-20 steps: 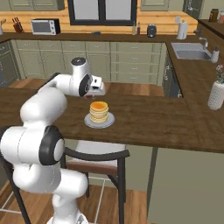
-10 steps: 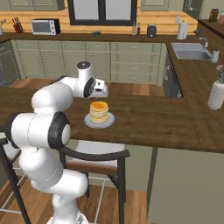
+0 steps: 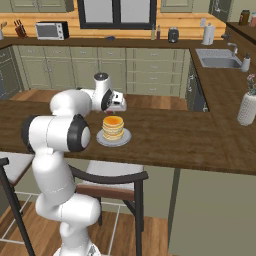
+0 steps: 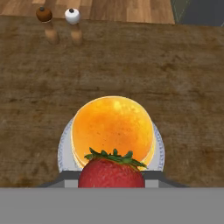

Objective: Take the strawberry from the fridge and place it on top of the pancake, located on the dining counter.

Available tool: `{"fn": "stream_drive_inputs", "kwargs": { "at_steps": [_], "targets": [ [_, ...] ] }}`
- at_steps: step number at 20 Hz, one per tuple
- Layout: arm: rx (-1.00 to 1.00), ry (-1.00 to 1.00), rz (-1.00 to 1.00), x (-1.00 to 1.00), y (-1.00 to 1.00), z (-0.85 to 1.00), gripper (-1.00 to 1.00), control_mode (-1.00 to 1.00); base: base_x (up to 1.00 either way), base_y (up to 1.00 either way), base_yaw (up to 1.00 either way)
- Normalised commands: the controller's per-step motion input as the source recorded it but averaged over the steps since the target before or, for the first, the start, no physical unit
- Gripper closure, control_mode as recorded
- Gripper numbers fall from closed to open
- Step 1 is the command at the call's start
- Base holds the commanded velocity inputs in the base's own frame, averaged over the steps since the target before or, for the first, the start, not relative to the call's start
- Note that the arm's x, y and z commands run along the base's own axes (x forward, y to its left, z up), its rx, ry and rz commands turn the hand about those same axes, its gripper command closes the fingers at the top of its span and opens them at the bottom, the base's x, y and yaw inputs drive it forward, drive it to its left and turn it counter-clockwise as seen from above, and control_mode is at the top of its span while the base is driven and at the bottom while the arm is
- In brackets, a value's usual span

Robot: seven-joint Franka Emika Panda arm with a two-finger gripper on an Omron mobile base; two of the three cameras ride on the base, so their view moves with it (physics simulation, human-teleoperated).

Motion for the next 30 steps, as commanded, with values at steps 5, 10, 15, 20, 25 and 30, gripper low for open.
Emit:
{"fn": "stream_drive_inputs", "kwargs": {
  "at_steps": [5,10,15,20,25,30],
  "targets": [
    [0.0,0.06,0.0,0.16,0.0,-0.39,1.0,-1.0,0.0,0.0,0.0],
    [0.0,0.06,0.0,0.0,0.0,-0.35,1.0,-1.0,0.0,0.0,0.0],
    [0.0,0.01,0.0,0.14,0.0,-0.17,1.0,-1.0,0.0,0.0,0.0],
    [0.0,0.01,0.0,0.26,0.0,-0.11,1.0,-1.0,0.0,0.0,0.0],
    [0.0,0.0,0.0,0.22,0.0,-0.02,1.0,-1.0,0.0,0.0,0.0],
    [0.0,0.03,0.0,0.06,0.0,-0.12,1.0,-1.0,0.0,0.0,0.0]
  ]
}}
